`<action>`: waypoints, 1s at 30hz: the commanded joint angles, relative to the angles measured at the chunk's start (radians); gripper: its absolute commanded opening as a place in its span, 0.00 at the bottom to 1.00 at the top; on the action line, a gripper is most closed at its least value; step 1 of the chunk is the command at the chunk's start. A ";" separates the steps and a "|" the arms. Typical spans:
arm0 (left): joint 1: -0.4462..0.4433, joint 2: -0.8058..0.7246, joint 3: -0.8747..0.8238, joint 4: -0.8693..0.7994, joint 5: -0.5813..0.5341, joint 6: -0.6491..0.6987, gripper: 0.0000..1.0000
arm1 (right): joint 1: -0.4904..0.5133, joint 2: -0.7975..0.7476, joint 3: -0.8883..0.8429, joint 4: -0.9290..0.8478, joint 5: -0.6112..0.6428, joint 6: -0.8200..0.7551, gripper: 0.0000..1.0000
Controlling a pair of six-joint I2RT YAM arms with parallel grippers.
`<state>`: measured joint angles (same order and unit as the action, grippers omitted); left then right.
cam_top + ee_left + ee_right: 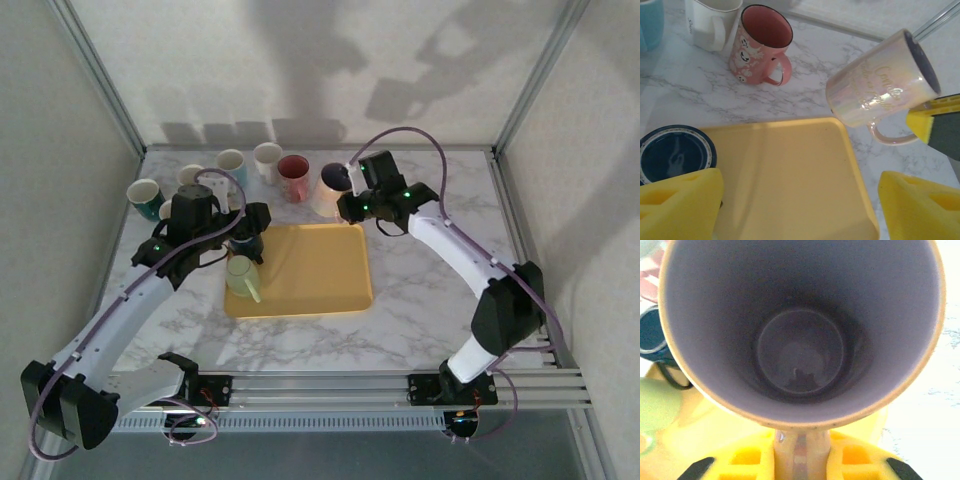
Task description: Turn the mug right side up
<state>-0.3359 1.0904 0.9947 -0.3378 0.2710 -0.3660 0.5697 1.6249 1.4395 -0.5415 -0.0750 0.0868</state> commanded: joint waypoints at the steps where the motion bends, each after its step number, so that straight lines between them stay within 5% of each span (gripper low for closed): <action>1: 0.007 0.024 -0.013 0.000 -0.029 0.016 0.78 | -0.006 0.024 0.095 0.094 0.076 -0.080 0.00; 30: 0.007 0.111 -0.036 0.040 0.004 -0.001 0.76 | -0.034 0.359 0.150 0.368 0.190 -0.188 0.00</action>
<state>-0.3359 1.1950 0.9718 -0.3229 0.2646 -0.3664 0.5468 1.9850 1.5410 -0.3290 0.1047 -0.0937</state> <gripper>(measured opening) 0.765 0.202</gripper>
